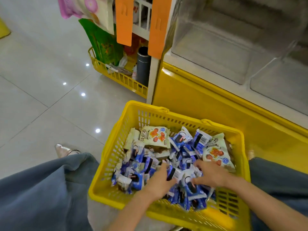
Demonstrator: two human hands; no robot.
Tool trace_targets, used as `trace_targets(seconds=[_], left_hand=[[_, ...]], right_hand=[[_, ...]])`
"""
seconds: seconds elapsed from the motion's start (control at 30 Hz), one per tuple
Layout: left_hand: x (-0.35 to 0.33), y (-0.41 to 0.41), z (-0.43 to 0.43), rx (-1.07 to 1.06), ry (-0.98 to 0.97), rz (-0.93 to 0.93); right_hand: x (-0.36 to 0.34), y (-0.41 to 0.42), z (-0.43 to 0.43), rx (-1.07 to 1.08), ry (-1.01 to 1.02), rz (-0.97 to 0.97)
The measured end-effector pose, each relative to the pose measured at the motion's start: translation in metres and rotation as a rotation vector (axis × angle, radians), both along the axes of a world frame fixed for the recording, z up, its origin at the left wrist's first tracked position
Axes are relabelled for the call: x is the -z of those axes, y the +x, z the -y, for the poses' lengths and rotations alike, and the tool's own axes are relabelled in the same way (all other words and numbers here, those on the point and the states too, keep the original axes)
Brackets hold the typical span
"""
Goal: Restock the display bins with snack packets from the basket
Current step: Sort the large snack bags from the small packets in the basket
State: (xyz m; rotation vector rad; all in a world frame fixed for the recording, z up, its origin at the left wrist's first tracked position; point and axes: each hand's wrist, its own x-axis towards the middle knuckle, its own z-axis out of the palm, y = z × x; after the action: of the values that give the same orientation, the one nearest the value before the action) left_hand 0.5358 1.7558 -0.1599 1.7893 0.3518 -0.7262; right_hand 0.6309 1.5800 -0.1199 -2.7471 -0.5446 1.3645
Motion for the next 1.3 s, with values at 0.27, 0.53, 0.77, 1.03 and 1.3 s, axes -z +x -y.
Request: trace_targets(seconds=[0.27,0.53,0.77,1.03,1.3], left_hand=[[0.021,-0.011,0.05,0.411,0.266,-0.047],[-0.052,-0.007,-0.054,-0.464,0.326,0.653],[-0.031,-0.032,-0.129,-0.691,0.487,0.416],[-0.014,-0.042,-0.128,-0.667,0.401,0.333],[-0.038,-0.042,-0.092,-0.584,0.369,0.643]], right_hand=[[0.009,-0.044,0.052,-0.013,0.044,0.148],[0.015,-0.051,-0.031,0.179,0.514,0.219],[0.063,-0.092,-0.126,0.289,0.454,-0.104],[0.07,-0.083,-0.13,0.125,0.366,0.015],[0.008,-0.035,-0.089,0.084,0.521,0.116]])
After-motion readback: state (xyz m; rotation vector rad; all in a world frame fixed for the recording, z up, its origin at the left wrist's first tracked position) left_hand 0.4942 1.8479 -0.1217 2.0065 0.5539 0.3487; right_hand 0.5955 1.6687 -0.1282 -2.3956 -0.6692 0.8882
